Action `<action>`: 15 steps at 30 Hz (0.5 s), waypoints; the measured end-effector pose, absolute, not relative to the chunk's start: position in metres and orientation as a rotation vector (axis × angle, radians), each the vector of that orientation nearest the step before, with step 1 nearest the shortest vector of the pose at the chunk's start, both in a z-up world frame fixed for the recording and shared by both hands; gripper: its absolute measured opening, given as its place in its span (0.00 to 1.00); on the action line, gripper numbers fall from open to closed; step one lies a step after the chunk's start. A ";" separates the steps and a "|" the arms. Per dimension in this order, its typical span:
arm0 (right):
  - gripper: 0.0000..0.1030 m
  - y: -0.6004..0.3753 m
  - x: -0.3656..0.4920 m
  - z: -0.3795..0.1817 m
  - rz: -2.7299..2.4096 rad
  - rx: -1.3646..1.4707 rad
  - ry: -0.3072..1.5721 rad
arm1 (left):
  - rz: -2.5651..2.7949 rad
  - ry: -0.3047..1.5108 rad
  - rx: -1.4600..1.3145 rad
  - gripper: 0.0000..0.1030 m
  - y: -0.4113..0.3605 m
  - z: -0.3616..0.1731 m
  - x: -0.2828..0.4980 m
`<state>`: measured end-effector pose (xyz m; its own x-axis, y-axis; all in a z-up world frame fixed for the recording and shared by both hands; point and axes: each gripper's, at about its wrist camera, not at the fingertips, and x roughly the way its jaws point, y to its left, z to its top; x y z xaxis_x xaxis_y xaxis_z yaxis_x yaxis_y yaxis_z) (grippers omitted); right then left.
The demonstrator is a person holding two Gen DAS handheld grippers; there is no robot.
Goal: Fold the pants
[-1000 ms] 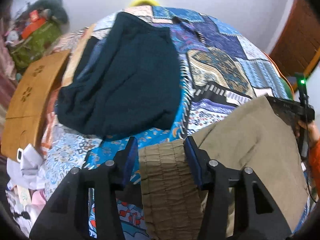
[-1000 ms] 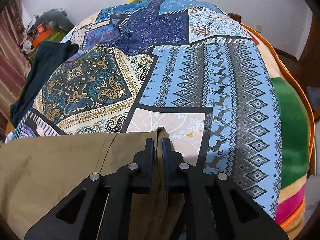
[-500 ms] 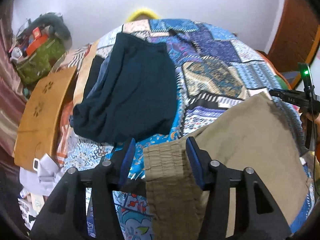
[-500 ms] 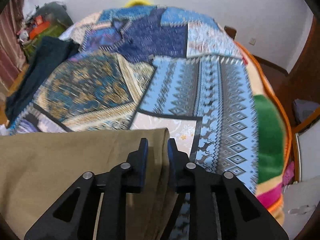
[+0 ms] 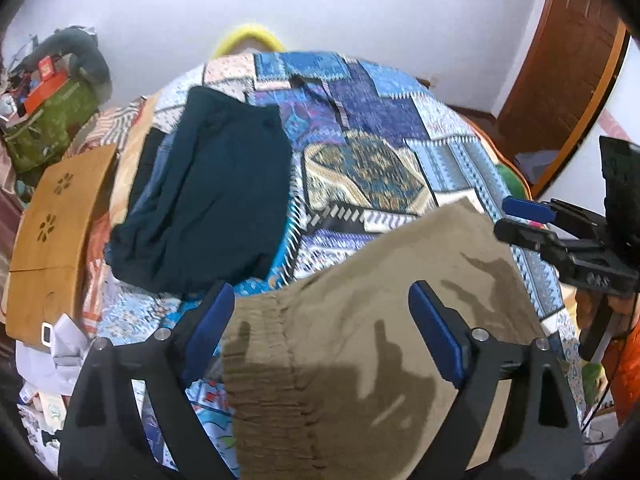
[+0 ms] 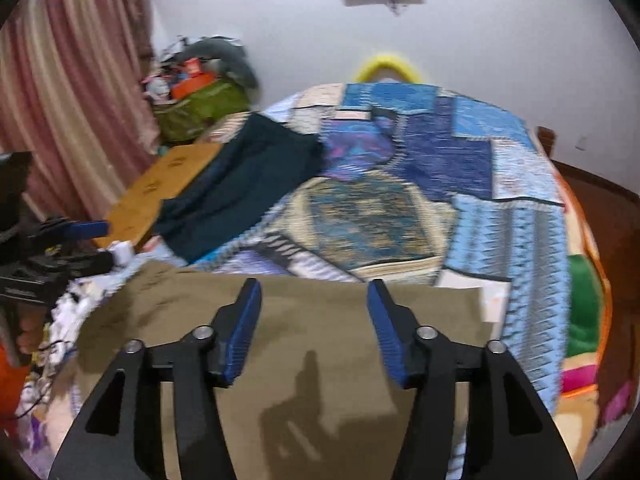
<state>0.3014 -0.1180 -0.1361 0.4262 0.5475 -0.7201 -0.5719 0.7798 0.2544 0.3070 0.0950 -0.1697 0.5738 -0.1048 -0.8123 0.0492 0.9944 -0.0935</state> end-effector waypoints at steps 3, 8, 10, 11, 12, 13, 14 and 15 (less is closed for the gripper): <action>0.63 -0.100 0.299 -0.150 0.738 -0.027 0.930 | -0.102 1.010 -0.060 0.87 0.089 -0.185 0.311; 0.66 -0.077 0.295 -0.189 0.776 -0.069 1.067 | -0.107 1.131 -0.044 0.87 0.082 -0.222 0.316; 0.66 -0.072 0.293 -0.211 0.778 -0.099 1.148 | -0.105 1.160 -0.022 0.87 0.081 -0.233 0.315; 0.67 -0.073 0.291 -0.216 0.779 -0.098 1.167 | -0.100 1.162 0.007 0.88 0.079 -0.237 0.313; 0.67 -0.077 0.289 -0.222 0.777 -0.080 1.178 | -0.098 1.154 0.027 0.89 0.076 -0.238 0.310; 0.70 -0.082 0.287 -0.223 0.773 -0.066 1.177 | -0.096 1.144 0.045 0.90 0.074 -0.237 0.307; 0.71 -0.087 0.286 -0.223 0.766 -0.056 1.175 | -0.094 1.137 0.059 0.90 0.074 -0.236 0.304; 0.71 -0.093 0.283 -0.222 0.757 -0.058 1.178 | -0.095 1.133 0.069 0.90 0.073 -0.234 0.300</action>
